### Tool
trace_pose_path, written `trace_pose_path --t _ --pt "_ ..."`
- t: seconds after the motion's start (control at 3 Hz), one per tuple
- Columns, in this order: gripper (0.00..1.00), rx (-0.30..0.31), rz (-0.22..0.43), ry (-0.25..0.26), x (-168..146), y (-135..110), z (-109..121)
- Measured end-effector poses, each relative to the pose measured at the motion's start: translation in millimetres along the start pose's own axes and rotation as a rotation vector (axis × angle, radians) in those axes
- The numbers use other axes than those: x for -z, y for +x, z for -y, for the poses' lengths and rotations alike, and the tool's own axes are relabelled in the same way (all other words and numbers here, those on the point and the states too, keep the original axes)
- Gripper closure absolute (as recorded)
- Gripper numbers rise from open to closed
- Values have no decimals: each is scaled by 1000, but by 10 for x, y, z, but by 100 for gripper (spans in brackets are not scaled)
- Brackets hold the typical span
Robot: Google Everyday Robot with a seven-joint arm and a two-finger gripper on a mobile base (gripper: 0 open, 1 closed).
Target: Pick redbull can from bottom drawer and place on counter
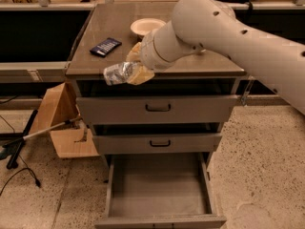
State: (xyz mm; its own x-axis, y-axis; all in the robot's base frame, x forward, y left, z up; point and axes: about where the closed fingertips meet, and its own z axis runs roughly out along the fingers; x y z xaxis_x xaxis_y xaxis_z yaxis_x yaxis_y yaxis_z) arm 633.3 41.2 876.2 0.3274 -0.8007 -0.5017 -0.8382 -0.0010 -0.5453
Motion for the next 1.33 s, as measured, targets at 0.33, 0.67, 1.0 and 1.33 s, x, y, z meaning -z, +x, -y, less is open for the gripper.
trace_pose_path --t 0.33,0.67,1.0,1.33 --pt "100 39 -20 6 111 -153 353" --pt "100 53 -22 10 136 -210 412" --pt "100 104 -34 39 276 -386 632" --pt "100 150 -72 88 337 -417 988"
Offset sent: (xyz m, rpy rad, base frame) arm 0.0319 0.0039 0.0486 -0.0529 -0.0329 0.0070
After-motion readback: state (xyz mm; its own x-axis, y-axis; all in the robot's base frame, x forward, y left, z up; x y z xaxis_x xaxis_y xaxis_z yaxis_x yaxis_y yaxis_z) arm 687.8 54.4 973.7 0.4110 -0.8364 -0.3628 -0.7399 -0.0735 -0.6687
